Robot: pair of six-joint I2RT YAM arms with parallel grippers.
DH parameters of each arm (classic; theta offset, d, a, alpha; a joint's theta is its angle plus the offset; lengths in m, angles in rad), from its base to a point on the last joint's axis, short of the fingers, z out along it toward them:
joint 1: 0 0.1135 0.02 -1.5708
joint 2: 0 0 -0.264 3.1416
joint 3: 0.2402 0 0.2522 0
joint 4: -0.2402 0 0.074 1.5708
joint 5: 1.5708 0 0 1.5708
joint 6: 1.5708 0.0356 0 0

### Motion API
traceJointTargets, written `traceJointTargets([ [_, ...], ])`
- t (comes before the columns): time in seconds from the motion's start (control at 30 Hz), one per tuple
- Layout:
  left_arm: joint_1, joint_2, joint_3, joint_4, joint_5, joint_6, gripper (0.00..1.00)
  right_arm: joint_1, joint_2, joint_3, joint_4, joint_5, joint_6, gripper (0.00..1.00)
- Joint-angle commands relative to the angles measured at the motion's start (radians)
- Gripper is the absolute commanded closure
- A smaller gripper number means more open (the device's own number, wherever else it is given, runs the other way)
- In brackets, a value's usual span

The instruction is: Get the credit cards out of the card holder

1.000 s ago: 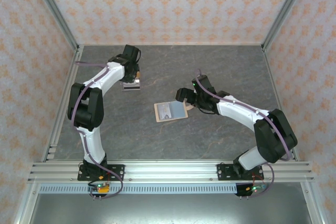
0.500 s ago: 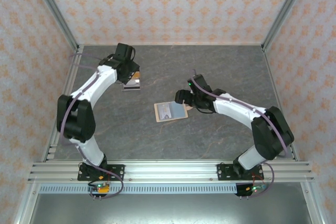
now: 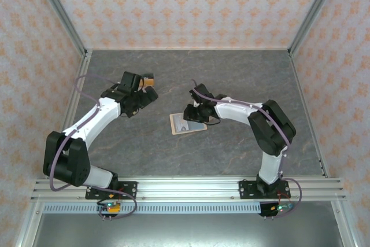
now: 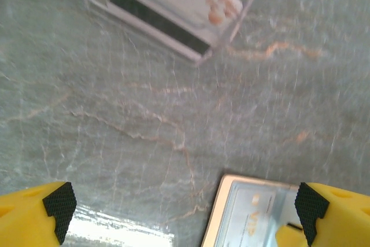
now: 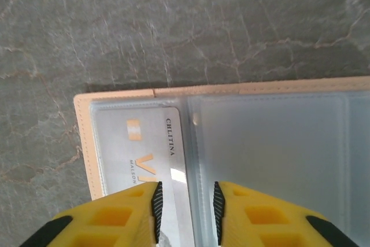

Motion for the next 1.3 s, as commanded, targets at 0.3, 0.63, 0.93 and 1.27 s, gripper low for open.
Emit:
traceJointTargets([
  [0.3, -0.157, 0.108, -0.015, 0.14, 0.145, 0.052, 0.04, -0.001, 0.044, 0.014, 0.039, -0.03, 0.031, 0.8],
  [0.63, -0.21, 0.183, -0.041, 0.235, 0.203, 0.003, 0.21, -0.016, 0.039, -0.024, 0.058, -0.043, 0.029, 0.83],
  [0.93, -0.227, 0.281, -0.055, 0.341, 0.285, -0.07, 0.51, -0.032, 0.031, -0.051, 0.071, -0.059, 0.027, 0.84],
  [1.27, -0.234, 0.35, -0.017, 0.28, 0.248, -0.079, 0.61, -0.04, 0.021, -0.06, 0.076, -0.072, 0.028, 0.84],
])
